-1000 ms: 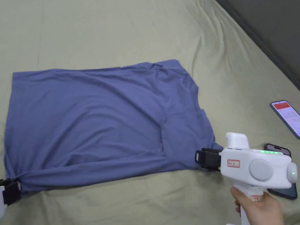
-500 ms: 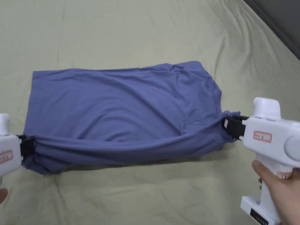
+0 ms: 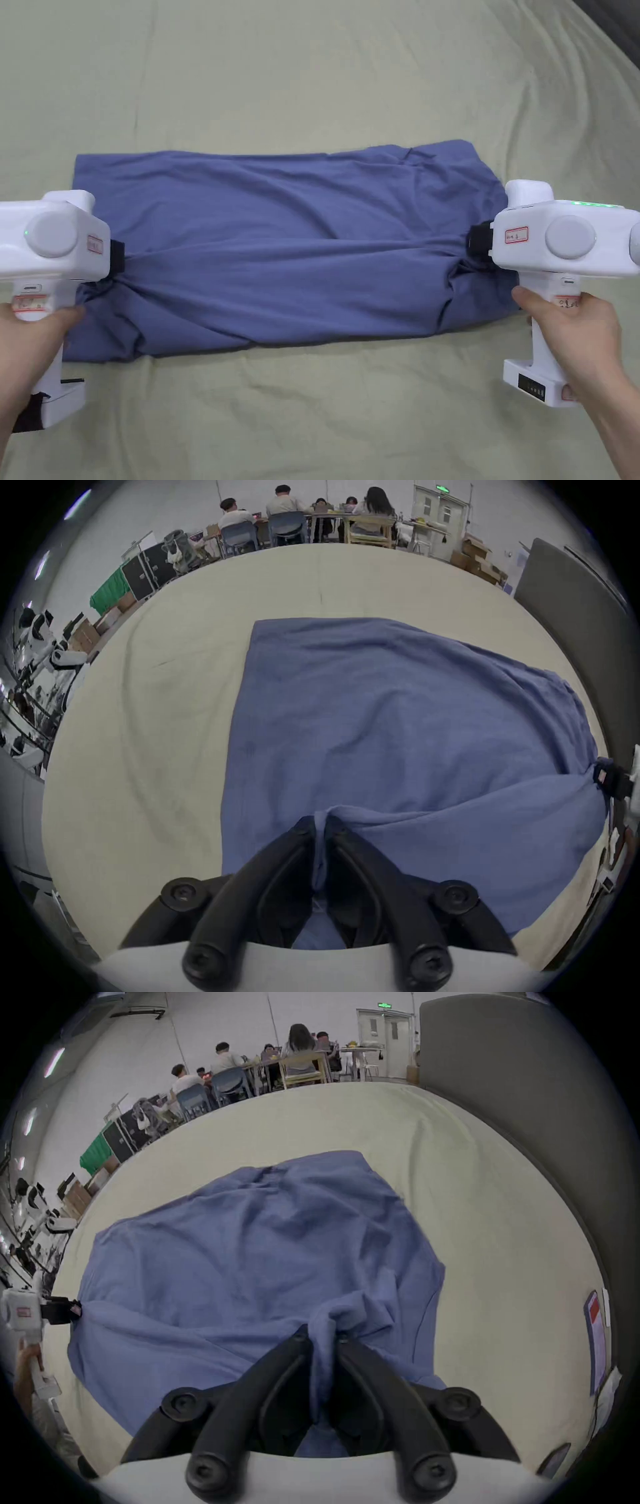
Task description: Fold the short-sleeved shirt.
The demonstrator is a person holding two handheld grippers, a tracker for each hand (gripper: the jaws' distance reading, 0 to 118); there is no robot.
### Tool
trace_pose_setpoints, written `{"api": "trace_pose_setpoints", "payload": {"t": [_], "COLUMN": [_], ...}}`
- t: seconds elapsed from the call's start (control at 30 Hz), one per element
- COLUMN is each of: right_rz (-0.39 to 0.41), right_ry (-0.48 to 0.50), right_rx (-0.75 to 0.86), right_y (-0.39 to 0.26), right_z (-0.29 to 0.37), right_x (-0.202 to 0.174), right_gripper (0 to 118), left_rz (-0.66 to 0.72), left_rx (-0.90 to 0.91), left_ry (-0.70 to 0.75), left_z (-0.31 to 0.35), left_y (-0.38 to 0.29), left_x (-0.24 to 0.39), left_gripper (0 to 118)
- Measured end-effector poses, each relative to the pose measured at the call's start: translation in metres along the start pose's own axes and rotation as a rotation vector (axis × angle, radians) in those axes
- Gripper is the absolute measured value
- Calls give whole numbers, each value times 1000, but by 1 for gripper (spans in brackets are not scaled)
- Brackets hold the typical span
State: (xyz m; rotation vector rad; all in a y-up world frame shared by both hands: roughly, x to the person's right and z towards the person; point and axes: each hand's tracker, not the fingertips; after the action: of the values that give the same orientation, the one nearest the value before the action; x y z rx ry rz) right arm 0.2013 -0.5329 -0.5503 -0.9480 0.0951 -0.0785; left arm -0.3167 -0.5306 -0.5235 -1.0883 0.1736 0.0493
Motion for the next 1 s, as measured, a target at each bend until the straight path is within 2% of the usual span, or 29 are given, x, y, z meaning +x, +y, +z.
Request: {"api": "trace_pose_setpoints", "payload": {"t": [0.03, 0.07, 0.1, 0.13, 0.23, 0.33, 0.4, 0.43, 0.47, 0.5, 0.53, 0.6, 0.67, 0.73, 0.87, 0.97, 1.0], "right_rz": [0, -11, -24, -15, 21, 39, 53, 64, 83, 109, 124, 120, 118, 119, 99, 96, 90], "right_ry": [-3, -2, 32, 65, 34, 45, 95, 103, 95, 83, 85, 52, 65, 57, 87, 88, 95], "right_rx": [5, -2, -19, -19, 27, 98, 146, 192, 236, 258, 270, 302, 308, 294, 277, 285, 283], "right_y": [-1, -3, -4, -6, -10, -26, -44, -57, -73, -88, -100, -132, -156, -166, -168, -164, -162], "right_z": [1, 5, 6, 12, 40, 88, 123, 143, 163, 180, 192, 216, 233, 239, 242, 242, 236], "right_x": [1, -3, -2, -3, -8, -13, -15, -17, -19, -23, -26, -36, -39, -42, -38, -39, -35], "right_gripper": [28, 63, 101, 112, 113, 113, 111, 103, 84, 42, 12, 7, 7, 8, 7, 7, 7], "left_rz": [5, 0, -12, -15, -1, -19, -35, -47, -85, -92, -50, 43, 36, 24, 12, 13, 19], "left_rx": [14, 26, 23, 30, 84, 176, 239, 284, 331, 381, 381, 349, 268, 284, 282, 282, 274], "left_ry": [4, 37, 71, 55, 15, 53, 32, 0, -74, -140, -153, -108, -109, -65, -75, -50, -48], "left_z": [2, 3, 5, 13, 45, 94, 132, 151, 171, 188, 198, 212, 221, 225, 224, 197, 186], "left_y": [-1, -3, -6, -12, -32, -66, -96, -116, -142, -166, -183, -216, -236, -245, -223, -185, -171], "left_x": [0, -1, -2, -6, -15, -19, -22, -21, -21, -22, -22, -18, -14, -8, -6, -21, -24], "left_gripper": [18, 47, 84, 85, 85, 85, 85, 81, 67, 22, 0, 0, 0, 0, 0, 0, 24]}}
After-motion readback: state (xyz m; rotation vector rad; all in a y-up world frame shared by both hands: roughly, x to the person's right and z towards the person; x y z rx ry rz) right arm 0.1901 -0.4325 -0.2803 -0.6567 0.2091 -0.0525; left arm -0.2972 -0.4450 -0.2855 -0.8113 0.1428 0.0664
